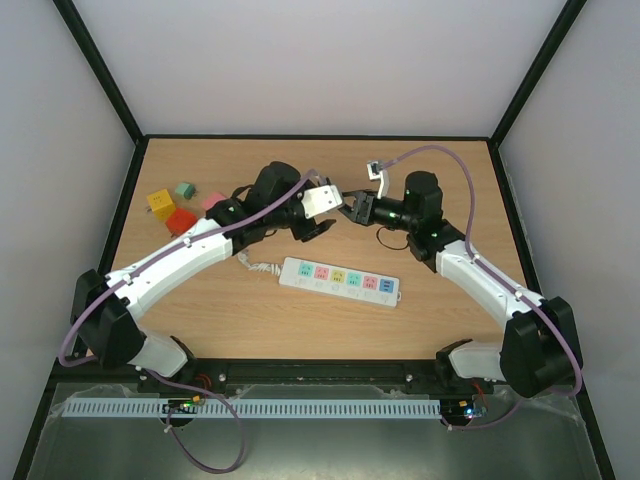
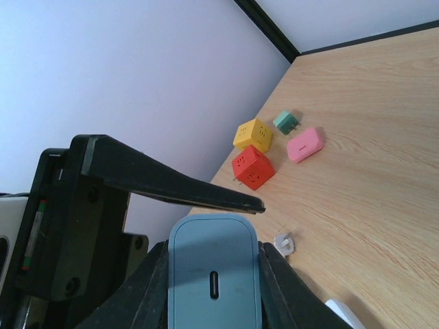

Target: Pull the plug off the socket

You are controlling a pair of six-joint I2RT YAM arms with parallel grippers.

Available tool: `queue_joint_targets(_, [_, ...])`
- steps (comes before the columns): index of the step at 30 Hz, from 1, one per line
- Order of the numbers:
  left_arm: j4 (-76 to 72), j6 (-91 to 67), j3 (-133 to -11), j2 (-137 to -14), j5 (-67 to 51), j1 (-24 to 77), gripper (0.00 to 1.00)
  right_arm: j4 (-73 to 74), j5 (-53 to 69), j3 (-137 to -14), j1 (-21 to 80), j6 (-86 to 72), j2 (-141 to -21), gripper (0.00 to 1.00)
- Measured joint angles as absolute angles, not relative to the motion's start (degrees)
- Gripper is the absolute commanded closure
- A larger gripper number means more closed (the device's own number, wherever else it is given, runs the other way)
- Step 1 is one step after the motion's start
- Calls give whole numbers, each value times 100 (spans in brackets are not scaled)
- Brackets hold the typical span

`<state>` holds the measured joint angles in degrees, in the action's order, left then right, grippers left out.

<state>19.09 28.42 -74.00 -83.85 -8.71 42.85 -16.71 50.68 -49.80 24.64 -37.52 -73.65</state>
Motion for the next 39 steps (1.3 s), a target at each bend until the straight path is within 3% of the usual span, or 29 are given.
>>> queue_joint_targets(10, [1754,2810,-7397,-8381,-749,4289,49,-1769,5212,-4890,2464,-3774,-7363,89])
queue_joint_targets(12, [1739,2786,-7395,-8381,-744,4292,54,-1804,5218,-4888,2464,-3776,-7363,84])
queue_joint_targets(14, [1737,2794,-7391,-8379,-742,4307,59,-1811,5231,-4888,2460,-3774,-7365,72])
queue_joint_targets(16, [1739,2821,-7382,-8377,-740,4309,61,-1796,5234,-4890,2460,-3760,-7365,50])
queue_joint_targets(18, [1730,2792,-7354,-8372,-775,4307,62,-1719,5258,-4897,2460,-3632,-7365,36])
queue_joint_targets(24, [1778,2724,-7059,-8294,-1072,4121,64,-1186,5310,-5142,2460,-2882,-7363,11])
queue_joint_targets(30, [1907,2571,-6801,-8106,-1446,3524,64,-794,5282,-5304,2460,-2353,-7325,2])
queue_joint_targets(39, [2270,2504,-6016,-7419,-2115,1918,64,-12,4899,-5566,2460,-1205,-7111,2])
